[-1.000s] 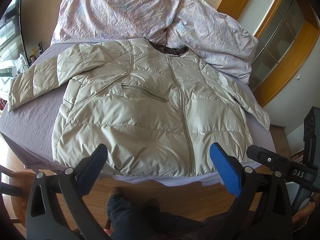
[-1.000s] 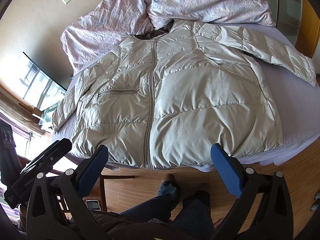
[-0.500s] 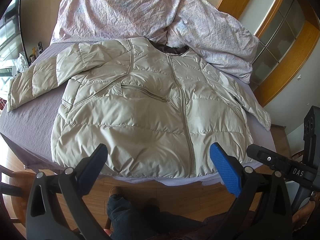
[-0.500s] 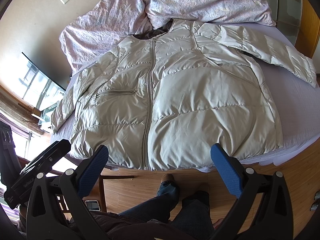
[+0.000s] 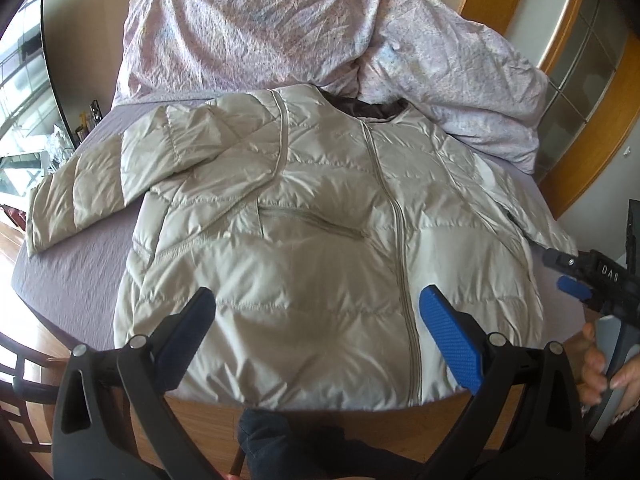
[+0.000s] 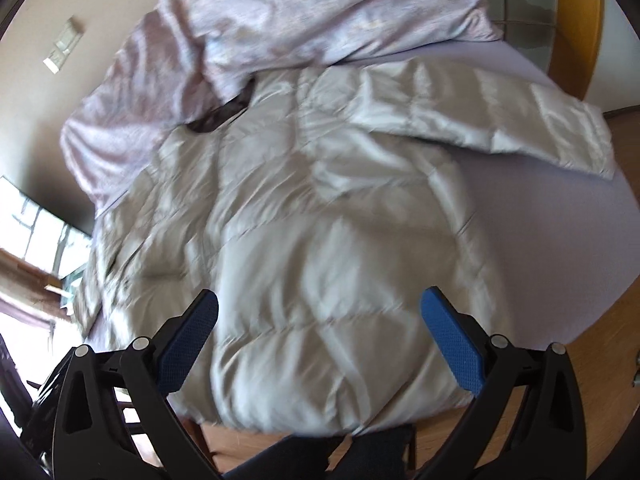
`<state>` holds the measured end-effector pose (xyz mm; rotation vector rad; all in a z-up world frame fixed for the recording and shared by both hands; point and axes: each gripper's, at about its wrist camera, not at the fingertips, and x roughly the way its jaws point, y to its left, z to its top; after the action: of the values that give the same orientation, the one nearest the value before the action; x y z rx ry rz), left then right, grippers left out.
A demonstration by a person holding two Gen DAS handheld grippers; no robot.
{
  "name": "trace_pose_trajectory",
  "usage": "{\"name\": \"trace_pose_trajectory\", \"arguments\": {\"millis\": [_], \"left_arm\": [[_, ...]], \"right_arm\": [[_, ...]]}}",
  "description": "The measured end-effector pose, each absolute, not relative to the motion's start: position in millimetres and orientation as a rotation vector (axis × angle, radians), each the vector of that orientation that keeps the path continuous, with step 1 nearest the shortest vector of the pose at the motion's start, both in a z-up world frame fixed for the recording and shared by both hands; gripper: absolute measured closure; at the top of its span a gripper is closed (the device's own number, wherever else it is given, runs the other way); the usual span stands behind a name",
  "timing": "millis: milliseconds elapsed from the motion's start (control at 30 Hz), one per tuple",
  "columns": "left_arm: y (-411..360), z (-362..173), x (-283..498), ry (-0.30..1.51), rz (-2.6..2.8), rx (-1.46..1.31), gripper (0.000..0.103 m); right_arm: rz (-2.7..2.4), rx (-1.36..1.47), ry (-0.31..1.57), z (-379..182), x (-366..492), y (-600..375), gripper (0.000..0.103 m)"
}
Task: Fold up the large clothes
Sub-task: 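Grasp the jacket sleeve cuff with the right gripper and lift it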
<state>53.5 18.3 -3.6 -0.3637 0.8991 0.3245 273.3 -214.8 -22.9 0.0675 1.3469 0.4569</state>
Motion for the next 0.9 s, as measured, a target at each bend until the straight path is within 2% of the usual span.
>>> {"name": "trace_pose_trajectory", "arguments": {"millis": [167, 400, 633, 767, 900], "left_arm": [[24, -9, 76, 0.927, 0.368, -0.364, 0.002], [23, -22, 99, 0.977, 0.404, -0.369, 0.002], [14, -27, 111, 1.005, 0.426, -0.377, 0.002], [4, -26, 115, 1.002, 0.426, -0.375, 0.002], [-4, -26, 116, 1.001, 0.426, -0.375, 0.002]], "right_arm": [[0.306, 0.005, 1.307, -37, 325, -242, 0.003], [-0.017, 0.018, 1.313, -70, 411, -340, 0.026], [-0.229, 0.038, 1.344, -95, 467, -425, 0.031], [-0.269, 0.075, 1.377, -108, 478, -453, 0.032], [-0.259, 0.106, 1.425, -120, 477, -467, 0.038]]}}
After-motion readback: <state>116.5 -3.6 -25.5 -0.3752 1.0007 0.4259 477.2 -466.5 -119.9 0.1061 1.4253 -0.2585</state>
